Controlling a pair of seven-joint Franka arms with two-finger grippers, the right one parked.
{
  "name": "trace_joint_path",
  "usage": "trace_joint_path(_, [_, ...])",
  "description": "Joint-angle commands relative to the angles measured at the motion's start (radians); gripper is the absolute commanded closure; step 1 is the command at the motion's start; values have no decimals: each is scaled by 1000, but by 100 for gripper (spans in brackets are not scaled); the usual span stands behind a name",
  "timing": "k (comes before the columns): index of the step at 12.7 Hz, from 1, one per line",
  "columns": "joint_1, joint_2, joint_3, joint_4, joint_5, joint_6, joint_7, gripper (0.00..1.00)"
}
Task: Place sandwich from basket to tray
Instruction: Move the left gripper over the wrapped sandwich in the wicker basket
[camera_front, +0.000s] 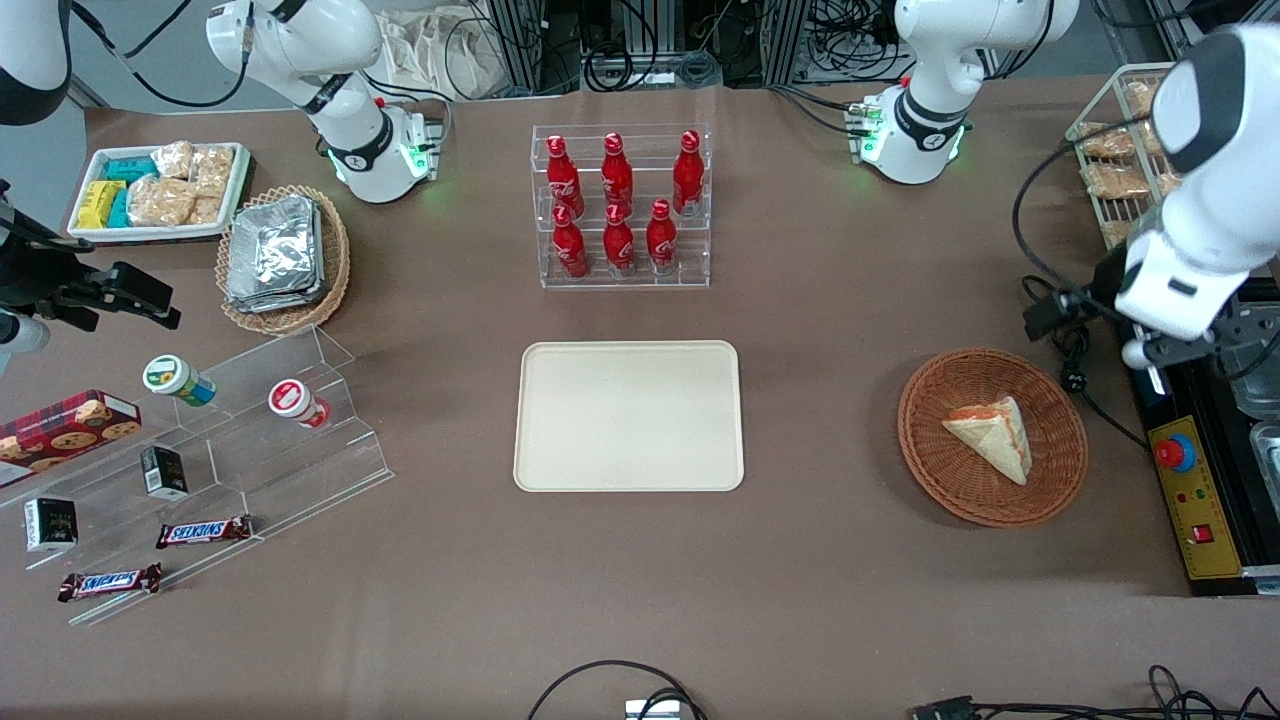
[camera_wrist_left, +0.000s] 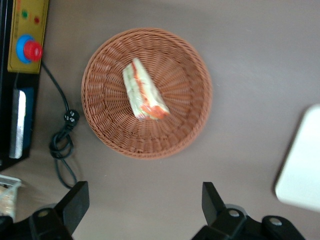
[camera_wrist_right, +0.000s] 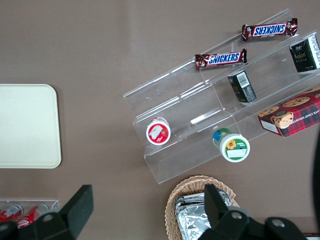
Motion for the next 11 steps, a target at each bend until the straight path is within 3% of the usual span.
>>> trace_joint_path(1, [-5, 108, 8, 5, -3, 67, -225, 0])
trace_joint_path(3, [-48, 209, 69, 4, -25, 154, -314, 0])
trace_joint_path(7, [-50, 338, 99, -61, -64, 354, -320, 0])
trace_joint_path(9, [-50, 372, 103, -73, -114, 362, -320, 0])
trace_joint_path(11, [-50, 389, 103, -78, -115, 365, -322, 0])
